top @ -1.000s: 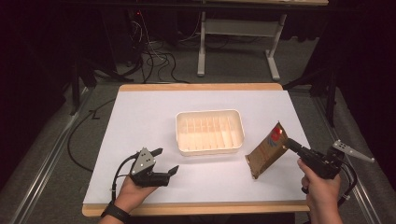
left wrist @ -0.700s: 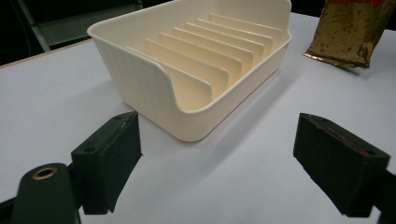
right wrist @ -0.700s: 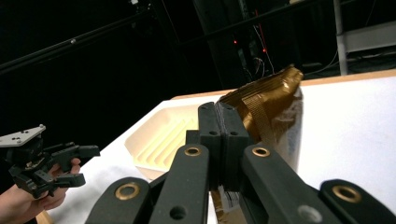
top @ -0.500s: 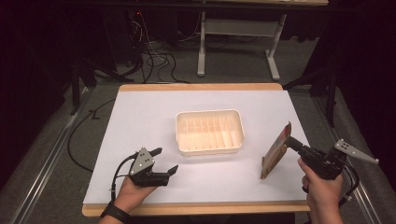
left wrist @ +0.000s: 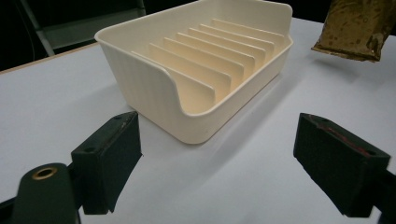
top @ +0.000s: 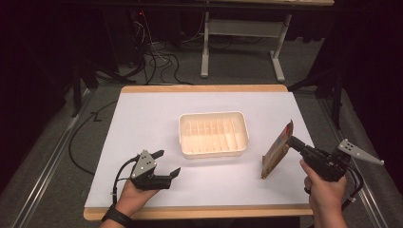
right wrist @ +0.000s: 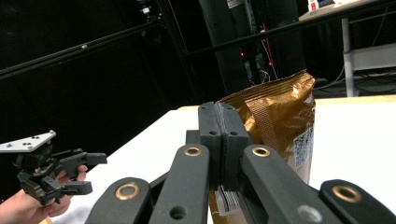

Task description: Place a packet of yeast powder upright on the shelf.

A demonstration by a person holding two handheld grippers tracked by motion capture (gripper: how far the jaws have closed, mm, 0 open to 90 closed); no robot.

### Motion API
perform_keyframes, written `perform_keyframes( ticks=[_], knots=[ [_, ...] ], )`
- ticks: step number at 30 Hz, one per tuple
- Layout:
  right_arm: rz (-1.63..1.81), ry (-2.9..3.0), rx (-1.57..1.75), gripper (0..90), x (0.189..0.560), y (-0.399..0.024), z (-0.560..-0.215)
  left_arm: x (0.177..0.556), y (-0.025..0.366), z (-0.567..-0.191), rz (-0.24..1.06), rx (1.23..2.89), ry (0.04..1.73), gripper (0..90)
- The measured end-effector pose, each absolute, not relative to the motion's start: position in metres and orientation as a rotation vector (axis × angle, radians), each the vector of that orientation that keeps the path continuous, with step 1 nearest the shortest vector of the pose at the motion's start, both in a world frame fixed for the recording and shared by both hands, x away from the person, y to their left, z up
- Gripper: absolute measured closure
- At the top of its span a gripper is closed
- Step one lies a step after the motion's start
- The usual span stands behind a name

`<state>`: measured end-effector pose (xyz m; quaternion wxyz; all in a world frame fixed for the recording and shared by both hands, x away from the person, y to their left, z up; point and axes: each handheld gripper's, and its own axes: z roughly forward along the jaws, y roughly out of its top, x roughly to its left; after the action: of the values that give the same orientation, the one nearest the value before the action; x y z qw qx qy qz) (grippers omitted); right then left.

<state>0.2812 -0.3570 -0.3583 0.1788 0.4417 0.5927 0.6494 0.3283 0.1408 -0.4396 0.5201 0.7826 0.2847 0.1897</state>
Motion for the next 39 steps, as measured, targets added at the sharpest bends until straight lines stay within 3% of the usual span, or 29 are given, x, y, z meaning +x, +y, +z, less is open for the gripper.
perform_keyframes(
  ticks=[39],
  knots=[
    [1.867, 1.737, 1.077, 90.0, 0.294, -0.318, -0.301, 0.327, 0.147, -0.437, 0.46, 1.859, 0.691, 15.5]
  ],
)
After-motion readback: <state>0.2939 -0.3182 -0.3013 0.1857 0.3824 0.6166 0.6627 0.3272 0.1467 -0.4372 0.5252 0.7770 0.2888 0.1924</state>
